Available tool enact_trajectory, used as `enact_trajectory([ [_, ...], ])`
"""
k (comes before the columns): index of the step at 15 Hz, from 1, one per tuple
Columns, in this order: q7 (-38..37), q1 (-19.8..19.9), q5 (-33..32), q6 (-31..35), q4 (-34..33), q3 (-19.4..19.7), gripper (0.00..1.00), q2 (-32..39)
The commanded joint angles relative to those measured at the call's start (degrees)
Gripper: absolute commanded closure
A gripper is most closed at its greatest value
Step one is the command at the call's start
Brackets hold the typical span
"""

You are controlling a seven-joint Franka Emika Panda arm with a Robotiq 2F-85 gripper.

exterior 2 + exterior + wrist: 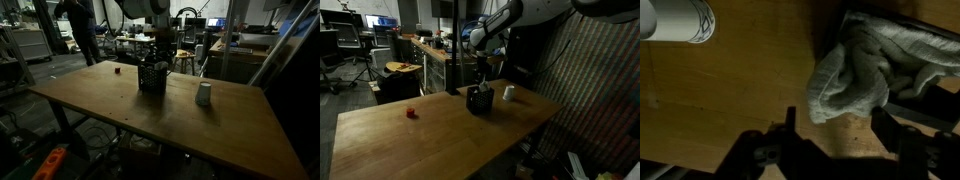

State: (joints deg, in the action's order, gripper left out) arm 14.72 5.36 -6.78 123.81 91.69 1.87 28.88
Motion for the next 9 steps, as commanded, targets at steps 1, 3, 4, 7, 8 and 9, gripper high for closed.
enact_trajectory([
  [1, 0.04, 0.12, 0.04, -1.56, -2.82, 0.0, 0.46, 1.09],
  [3, 0.04, 0.1, 0.04, -1.61, -3.02, -0.02, 0.61, 1.15],
  [4, 0.02, 0.09, 0.02, -1.63, -3.06, -0.01, 0.68, 1.19],
  [7, 0.0, 0.07, 0.03, -1.88, -3.21, -0.03, 0.91, 1.26],
  [8, 0.02, 0.04, -0.04, -2.07, -3.32, -0.02, 0.78, 1.31],
  [9, 0.07, 0.06, -0.02, -2.21, -3.39, -0.03, 0.64, 1.34],
])
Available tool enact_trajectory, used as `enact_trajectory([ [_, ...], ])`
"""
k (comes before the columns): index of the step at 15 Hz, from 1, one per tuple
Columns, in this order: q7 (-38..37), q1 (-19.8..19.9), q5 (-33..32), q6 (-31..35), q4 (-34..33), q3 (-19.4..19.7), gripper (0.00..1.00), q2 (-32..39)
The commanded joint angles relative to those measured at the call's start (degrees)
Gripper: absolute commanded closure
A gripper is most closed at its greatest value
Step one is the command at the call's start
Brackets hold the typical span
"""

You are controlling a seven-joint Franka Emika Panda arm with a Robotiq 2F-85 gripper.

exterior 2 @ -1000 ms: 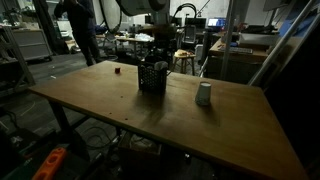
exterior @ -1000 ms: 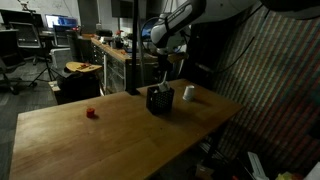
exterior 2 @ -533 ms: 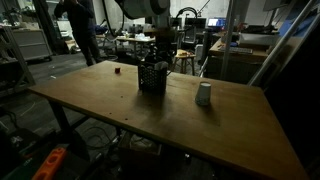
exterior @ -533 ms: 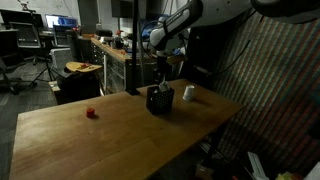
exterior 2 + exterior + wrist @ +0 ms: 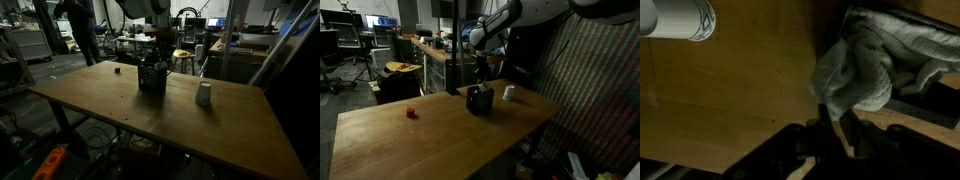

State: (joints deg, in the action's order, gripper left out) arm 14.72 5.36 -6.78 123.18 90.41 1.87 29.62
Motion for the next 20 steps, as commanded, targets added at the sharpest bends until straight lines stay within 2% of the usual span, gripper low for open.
enact_trajectory([
  [1, 0.06, 0.08, -0.05, -1.6, -2.09, -0.01, 0.53, 0.6],
  [2, 0.07, 0.1, -0.04, -1.6, -2.05, 0.0, 0.56, 0.59],
  [3, 0.08, 0.14, 0.0, -1.6, -2.04, 0.01, 0.78, 0.57],
  [5, 0.11, 0.19, 0.03, -1.5, -1.97, 0.02, 0.85, 0.5],
  [6, 0.15, 0.21, 0.04, -1.47, -1.92, 0.01, 0.93, 0.43],
  [8, 0.18, 0.25, 0.08, -1.44, -1.82, 0.0, 0.99, 0.3],
  [20, -0.55, -0.82, -0.87, -0.53, 1.67, -0.04, 0.97, -4.24],
])
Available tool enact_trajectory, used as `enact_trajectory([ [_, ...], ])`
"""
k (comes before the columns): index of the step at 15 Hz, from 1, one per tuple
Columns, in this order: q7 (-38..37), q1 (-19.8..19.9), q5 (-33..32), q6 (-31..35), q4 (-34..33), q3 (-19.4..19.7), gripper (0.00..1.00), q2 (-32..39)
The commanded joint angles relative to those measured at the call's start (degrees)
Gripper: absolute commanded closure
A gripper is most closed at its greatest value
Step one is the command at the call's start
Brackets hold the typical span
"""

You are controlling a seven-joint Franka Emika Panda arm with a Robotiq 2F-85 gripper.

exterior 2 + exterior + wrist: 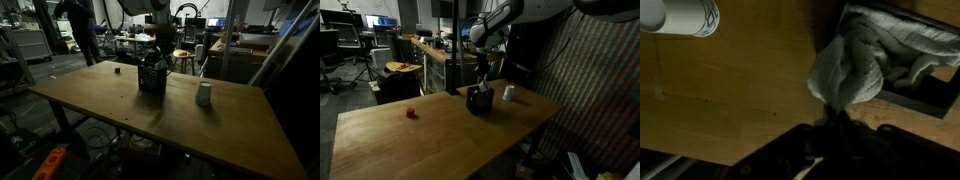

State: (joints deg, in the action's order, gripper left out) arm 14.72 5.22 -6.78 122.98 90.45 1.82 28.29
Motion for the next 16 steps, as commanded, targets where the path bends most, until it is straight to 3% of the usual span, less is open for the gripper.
enact_trajectory([
  [1, -0.75, -0.96, -1.21, -0.2, 2.02, 0.04, 0.97, -3.36],
  [16, -7.52, -6.0, -5.46, -0.08, 11.61, -0.33, 0.96, -7.21],
])
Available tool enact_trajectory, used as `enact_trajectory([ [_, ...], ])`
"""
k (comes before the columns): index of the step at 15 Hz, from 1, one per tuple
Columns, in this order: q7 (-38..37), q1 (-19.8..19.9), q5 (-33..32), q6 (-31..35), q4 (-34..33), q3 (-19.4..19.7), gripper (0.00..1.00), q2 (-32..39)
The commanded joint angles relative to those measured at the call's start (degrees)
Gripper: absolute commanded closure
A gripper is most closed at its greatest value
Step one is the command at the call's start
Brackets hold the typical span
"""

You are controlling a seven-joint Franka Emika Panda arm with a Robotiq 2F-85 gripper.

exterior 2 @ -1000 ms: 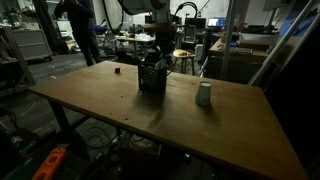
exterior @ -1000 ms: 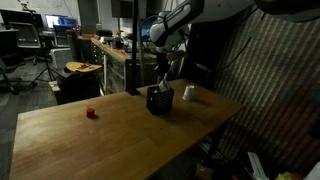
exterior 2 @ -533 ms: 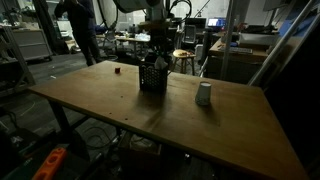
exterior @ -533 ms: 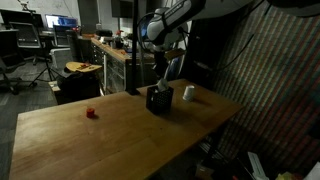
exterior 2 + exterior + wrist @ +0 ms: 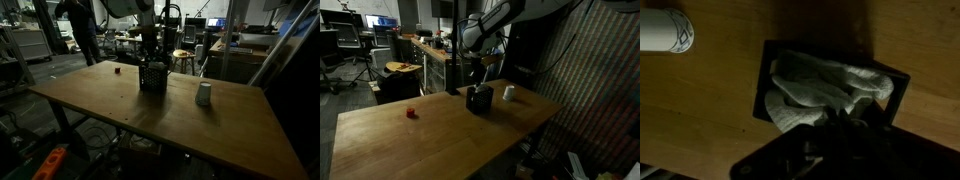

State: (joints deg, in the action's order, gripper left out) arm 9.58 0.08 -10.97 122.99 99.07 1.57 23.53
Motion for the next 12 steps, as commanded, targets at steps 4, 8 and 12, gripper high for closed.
enact_trajectory([
  [4, -3.61, -1.57, -1.16, 0.35, 4.79, -0.27, 0.96, -1.65],
  [8, -4.39, -1.46, -0.6, 0.26, 5.79, -0.19, 0.96, 0.29],
  [12, -5.04, -1.07, -0.16, 0.21, 5.38, -0.02, 0.96, 2.76],
])
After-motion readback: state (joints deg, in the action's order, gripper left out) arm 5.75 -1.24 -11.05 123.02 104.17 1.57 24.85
